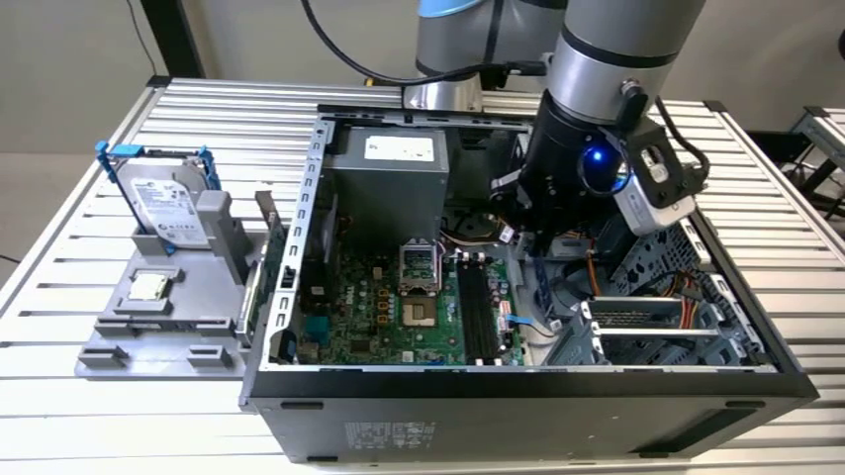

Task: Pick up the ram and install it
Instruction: 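Insert the ram into the slot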

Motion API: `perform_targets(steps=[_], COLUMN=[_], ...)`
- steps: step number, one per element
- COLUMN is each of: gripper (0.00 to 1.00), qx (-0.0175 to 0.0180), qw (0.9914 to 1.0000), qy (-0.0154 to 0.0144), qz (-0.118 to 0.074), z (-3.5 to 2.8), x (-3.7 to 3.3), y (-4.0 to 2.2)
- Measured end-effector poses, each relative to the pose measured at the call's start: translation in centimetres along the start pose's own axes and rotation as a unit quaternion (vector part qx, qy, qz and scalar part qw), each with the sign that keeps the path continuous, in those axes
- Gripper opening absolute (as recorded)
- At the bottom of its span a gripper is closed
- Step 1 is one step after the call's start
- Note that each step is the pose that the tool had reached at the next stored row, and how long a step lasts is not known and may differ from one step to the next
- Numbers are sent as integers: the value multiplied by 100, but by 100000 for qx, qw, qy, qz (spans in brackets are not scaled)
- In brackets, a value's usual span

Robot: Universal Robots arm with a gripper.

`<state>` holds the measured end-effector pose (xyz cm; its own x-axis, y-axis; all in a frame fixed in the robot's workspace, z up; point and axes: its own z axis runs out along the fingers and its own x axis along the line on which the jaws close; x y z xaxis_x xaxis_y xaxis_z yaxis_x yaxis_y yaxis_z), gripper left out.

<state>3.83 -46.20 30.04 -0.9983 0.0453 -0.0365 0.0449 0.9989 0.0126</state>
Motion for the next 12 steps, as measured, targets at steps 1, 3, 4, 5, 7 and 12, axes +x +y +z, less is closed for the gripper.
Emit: perform_targets(steps=[1,3,4,5,7,12], gripper=[0,0,0,0,0,0], qx=[-8,-7,-5,0,-5,7], qw=[100000,100000,100000,100000,100000,100000], qy=[15,20,22,22,20,24], qz=[6,5,-1,-4,2,2], z=[19,55,72,89,125,212], x=[1,6,15,31,84,143], y=[0,-1,-1,-2,-5,-9])
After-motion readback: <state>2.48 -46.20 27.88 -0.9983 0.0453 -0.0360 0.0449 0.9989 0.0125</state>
